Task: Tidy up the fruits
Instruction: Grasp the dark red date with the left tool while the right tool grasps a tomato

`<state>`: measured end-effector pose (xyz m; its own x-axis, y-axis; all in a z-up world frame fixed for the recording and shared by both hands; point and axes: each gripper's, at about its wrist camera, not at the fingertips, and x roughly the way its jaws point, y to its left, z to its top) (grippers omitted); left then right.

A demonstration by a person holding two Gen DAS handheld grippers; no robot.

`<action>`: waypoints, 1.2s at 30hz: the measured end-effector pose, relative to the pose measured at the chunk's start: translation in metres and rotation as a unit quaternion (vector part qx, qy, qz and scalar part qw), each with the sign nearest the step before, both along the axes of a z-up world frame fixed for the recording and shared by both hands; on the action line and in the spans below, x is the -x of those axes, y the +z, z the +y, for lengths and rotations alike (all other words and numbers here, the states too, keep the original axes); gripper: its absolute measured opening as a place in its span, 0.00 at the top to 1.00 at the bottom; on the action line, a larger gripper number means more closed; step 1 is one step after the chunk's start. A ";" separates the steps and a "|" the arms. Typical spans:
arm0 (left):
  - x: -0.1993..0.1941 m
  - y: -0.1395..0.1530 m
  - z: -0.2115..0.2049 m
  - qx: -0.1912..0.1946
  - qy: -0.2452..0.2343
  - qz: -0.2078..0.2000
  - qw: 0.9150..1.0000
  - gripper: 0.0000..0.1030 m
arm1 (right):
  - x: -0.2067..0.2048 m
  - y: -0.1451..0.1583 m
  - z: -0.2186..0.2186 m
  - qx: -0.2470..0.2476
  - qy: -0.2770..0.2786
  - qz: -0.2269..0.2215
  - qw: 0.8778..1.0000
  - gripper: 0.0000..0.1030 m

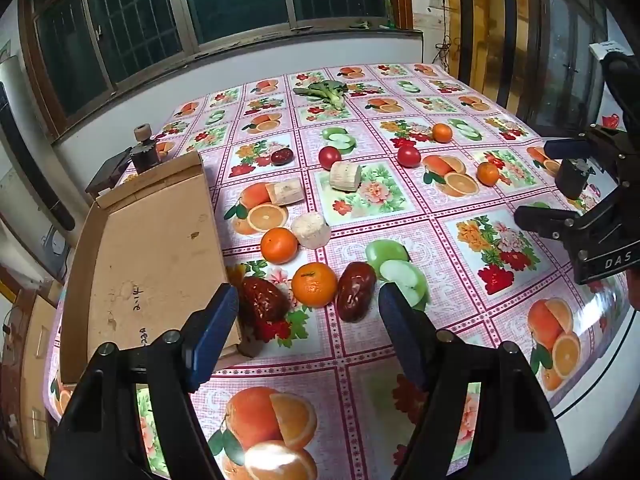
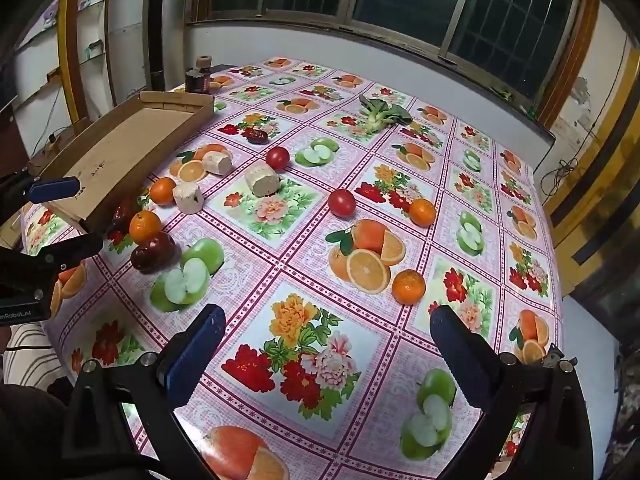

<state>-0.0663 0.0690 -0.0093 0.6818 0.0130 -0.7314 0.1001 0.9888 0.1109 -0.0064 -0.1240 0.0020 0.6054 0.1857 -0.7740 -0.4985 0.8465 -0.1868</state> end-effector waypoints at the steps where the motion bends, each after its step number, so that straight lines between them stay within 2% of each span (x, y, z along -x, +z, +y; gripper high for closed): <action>1: 0.000 0.000 0.000 0.002 -0.002 0.001 1.000 0.30 | 0.000 0.000 0.000 0.001 0.000 0.000 1.000 0.00; 25: -0.003 -0.004 0.000 0.026 -0.011 0.020 0.999 0.30 | -0.004 -0.005 -0.001 -0.006 -0.001 0.011 1.000 0.00; 29: -0.006 -0.007 0.002 0.032 -0.013 0.028 0.999 0.30 | -0.008 -0.010 -0.002 -0.010 -0.001 0.023 1.000 0.00; 32: -0.010 -0.011 0.001 0.038 -0.016 0.036 0.998 0.30 | -0.013 -0.012 -0.004 -0.014 0.000 0.056 0.998 0.00; 36: -0.016 -0.020 0.001 0.050 -0.019 0.053 0.997 0.30 | -0.022 -0.018 -0.008 -0.032 -0.005 0.064 0.997 0.00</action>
